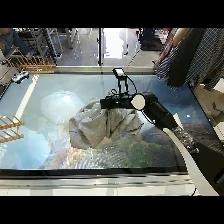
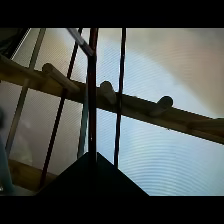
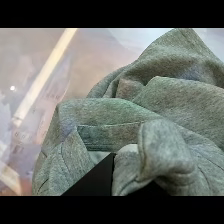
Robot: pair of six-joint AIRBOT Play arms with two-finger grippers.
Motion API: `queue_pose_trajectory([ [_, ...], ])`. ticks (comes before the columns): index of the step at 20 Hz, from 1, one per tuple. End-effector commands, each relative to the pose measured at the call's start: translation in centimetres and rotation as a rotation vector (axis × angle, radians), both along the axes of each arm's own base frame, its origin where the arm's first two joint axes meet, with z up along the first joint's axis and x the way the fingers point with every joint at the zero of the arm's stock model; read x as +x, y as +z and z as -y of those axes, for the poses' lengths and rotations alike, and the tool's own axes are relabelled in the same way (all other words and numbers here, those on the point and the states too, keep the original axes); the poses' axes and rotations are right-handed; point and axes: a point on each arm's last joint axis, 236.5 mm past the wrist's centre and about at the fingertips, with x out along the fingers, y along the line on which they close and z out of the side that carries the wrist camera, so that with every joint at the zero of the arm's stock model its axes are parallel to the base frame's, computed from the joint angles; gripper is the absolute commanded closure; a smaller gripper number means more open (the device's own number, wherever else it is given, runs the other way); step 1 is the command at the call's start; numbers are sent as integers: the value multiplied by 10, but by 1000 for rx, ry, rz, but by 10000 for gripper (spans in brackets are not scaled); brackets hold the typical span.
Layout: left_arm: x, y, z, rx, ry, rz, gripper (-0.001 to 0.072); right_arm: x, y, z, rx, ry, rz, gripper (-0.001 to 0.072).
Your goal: Fold the clothes and pants, and hang the long-sleeved shirts on hangers.
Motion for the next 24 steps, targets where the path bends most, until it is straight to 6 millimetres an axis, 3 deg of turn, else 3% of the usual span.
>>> queue_pose_trajectory([
  [1,1,9,-1,14,-1,13,687,0,-1,0,-2,1,0,683],
  [4,1,32,0,43,-4,44,687,0,-1,0,-2,1,0,683],
  [6,3,60,-1,82,-5,90,687,0,-1,0,-2,1,-1,683],
  [9,9,130,3,160,-5,246,687,0,-1,0,-1,1,0,683],
  [11,19,185,26,122,0,436,688,2,1,0,2,-4,10,683],
  [13,41,222,82,-19,-145,595,688,7,5,2,3,-15,32,684],
  [14,54,234,124,-121,-292,655,688,10,7,7,-16,-18,50,684],
  [15,63,248,182,-250,-509,722,688,12,10,13,-51,-17,76,684],
  [17,48,272,296,-493,-973,812,688,13,18,26,-141,30,143,685],
  [18,31,270,338,-626,-1129,792,688,11,23,30,-175,61,172,685],
  [19,18,257,368,-721,-1237,722,688,9,29,33,-202,89,201,684],
  [22,-20,206,441,-968,-1494,450,688,6,44,37,-253,141,282,684],
  [24,-28,193,479,-1086,-1587,379,688,7,45,40,-275,147,295,684],
])
